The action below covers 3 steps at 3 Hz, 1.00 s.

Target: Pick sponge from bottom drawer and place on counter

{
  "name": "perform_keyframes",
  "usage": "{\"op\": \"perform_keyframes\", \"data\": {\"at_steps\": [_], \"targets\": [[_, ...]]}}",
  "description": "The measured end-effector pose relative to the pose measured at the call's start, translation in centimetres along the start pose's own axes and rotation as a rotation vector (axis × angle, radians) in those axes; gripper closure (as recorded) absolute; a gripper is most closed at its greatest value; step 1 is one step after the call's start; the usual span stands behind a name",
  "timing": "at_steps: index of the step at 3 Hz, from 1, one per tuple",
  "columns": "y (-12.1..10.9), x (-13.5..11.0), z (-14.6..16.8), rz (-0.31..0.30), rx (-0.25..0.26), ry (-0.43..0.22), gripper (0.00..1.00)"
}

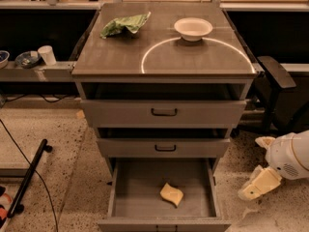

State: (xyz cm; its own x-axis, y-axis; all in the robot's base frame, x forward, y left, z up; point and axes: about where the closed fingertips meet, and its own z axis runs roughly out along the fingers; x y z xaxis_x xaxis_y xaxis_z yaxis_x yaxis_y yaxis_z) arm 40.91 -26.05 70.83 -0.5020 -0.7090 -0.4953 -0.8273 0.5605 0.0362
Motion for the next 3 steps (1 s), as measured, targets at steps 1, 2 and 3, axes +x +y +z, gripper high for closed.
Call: {"op": "perform_keyframes", "data": {"at_steps": [1, 2, 3], "targets": [[3.0, 1.3, 4.5, 0.013, 0.023, -0.073, 0.00], [7.2, 1.4, 9.8, -0.001, 0.030, -0.128, 0.00], [6.3, 0.2, 10.1, -0.013, 0.085, -0.152, 0.00]]}}
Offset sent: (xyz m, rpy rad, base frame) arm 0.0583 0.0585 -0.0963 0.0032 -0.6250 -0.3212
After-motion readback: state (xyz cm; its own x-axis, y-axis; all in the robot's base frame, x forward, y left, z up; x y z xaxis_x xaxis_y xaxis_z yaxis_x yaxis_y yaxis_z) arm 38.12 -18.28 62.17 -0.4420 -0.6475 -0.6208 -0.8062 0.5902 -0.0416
